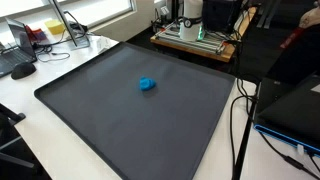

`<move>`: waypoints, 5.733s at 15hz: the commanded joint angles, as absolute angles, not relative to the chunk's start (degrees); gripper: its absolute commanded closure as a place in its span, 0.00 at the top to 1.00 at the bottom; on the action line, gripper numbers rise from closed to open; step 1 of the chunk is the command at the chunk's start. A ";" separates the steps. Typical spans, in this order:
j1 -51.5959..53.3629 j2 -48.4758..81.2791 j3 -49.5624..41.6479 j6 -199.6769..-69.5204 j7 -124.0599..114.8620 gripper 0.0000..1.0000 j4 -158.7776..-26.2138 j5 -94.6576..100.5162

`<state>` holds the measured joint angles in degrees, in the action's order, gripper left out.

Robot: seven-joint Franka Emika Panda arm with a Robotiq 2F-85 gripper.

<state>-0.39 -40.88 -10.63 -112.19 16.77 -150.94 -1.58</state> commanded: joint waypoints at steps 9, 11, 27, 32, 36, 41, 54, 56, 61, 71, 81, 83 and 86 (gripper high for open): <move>-0.78 -40.82 -10.27 -112.05 16.97 1.00 -150.83 -1.83; -0.78 -40.82 -10.27 -112.05 16.97 1.00 -150.83 -1.83; 20.16 -43.94 5.94 -108.68 18.39 1.00 -144.26 -9.27; 20.06 -43.20 6.54 -109.89 17.58 1.00 -144.43 -8.20; 20.03 -43.20 6.43 -109.89 17.63 1.00 -144.43 -8.22; 19.97 -42.61 6.13 -109.57 18.06 1.00 -143.94 -8.11; 19.83 -41.82 6.47 -108.76 18.00 0.50 -143.09 -7.55; 19.84 -41.84 6.59 -108.70 17.97 0.37 -143.00 -7.50; 19.77 -41.64 6.80 -108.48 17.85 0.35 -143.07 -7.16; 19.48 -41.91 6.95 -107.63 18.08 0.22 -142.49 -6.23; 16.80 -39.87 4.17 -107.03 16.12 0.22 -139.96 -7.21; 14.18 -38.29 3.08 -106.68 14.83 0.22 -138.41 -6.00; 10.04 -34.98 2.64 -105.02 11.52 0.22 -135.24 -4.84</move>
<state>13.15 -39.07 3.03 -108.51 15.22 -140.44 -6.15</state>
